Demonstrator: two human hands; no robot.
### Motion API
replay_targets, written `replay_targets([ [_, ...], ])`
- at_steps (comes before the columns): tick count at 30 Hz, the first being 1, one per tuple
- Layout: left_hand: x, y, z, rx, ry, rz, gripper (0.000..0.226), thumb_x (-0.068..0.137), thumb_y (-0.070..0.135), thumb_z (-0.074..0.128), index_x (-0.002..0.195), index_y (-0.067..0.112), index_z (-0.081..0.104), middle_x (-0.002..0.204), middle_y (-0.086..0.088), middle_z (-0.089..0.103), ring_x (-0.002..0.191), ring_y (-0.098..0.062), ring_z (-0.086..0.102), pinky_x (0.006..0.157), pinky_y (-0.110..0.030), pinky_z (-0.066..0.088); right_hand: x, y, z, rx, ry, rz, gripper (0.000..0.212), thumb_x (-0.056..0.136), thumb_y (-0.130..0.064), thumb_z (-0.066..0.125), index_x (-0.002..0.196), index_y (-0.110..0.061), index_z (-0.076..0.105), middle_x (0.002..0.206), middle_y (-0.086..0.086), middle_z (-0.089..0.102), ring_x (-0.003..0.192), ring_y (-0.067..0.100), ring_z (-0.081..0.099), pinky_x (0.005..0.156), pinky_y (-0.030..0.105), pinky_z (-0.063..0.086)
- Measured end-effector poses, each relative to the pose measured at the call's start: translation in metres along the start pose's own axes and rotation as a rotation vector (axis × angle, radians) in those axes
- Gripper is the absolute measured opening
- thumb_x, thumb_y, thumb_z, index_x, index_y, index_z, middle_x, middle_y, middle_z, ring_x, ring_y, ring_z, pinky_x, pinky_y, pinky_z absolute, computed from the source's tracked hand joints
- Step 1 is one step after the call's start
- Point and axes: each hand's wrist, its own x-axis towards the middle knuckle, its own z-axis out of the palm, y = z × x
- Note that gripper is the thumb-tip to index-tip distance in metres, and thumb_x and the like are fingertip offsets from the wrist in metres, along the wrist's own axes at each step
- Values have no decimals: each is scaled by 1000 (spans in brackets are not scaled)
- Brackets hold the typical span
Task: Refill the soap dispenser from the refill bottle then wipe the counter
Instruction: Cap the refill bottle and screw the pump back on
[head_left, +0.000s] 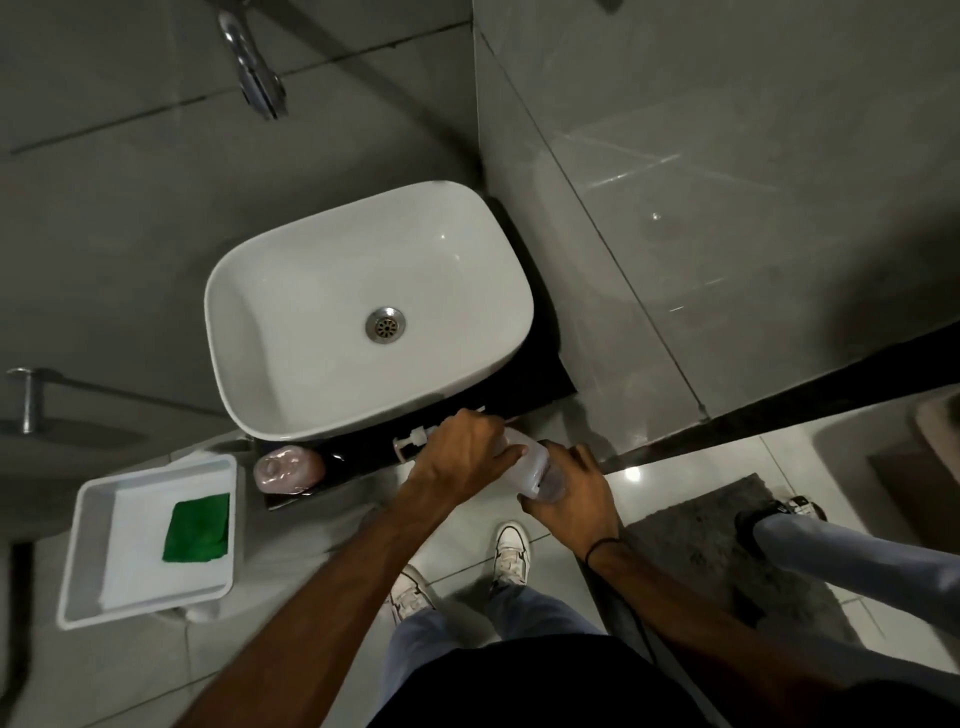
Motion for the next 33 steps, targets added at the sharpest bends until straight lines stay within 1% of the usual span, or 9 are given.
replay_targets([
  [4,0,-13,-14,-175,-38,119,30,88,27,75,113,10,72,114,-9,70,106,-28,67,90,-28,49,4,-6,-4,55,-2,-10,72,73,-52,78,133,-25,51,122,-1,56,114,16,54,99,29,50],
  [8,-3,-22,-21,-259,-57,211,69,79,19,82,143,13,55,137,-9,61,125,-26,57,105,-37,47,8,-14,-10,93,19,-26,72,76,-48,79,136,-22,50,124,0,54,114,16,53,100,30,50],
  [11,-1,-21,-20,-158,25,52,44,89,40,70,126,17,63,123,-5,68,111,-26,67,85,-35,55,11,-18,-15,56,17,-26,68,77,-49,77,134,-24,50,124,-2,53,114,14,53,96,28,52],
  [13,0,-21,-24,-81,6,121,27,90,26,65,117,19,68,122,-2,68,113,-24,65,88,-34,53,12,-19,-16,10,-25,-31,69,79,-52,74,137,-27,46,129,-3,50,118,13,51,99,27,50],
  [16,0,-20,-27,-122,-57,265,51,75,6,67,124,20,66,129,0,65,122,-24,57,102,-39,48,13,-17,-16,48,-33,8,73,77,-51,78,137,-25,46,130,0,49,118,16,53,99,29,51],
  [20,5,-19,-26,-24,-31,49,37,89,39,65,121,20,61,123,-3,66,113,-27,64,88,-40,55,14,-14,-11,91,27,-4,71,71,-47,83,131,-26,51,123,-1,52,112,17,57,91,29,55],
  [24,9,-16,-28,-111,-94,260,45,74,3,63,116,15,68,123,-4,65,115,-26,60,95,-43,51,16,-10,-6,73,53,16,70,67,-48,84,126,-26,54,118,-1,52,104,17,58,82,23,51],
  [28,11,-15,-23,-80,-73,47,40,90,36,66,123,15,60,126,-8,63,114,-29,63,89,-42,55,20,-9,-3,94,53,4,72,65,-50,85,126,-28,53,115,-2,53,102,15,59,76,19,47],
  [33,9,-20,-18,-225,-37,264,54,75,-8,61,126,8,64,130,-11,61,119,-28,59,100,-39,51,24,-5,2,89,47,21,74,64,-54,84,125,-31,49,115,-6,53,101,13,59,79,16,42],
])
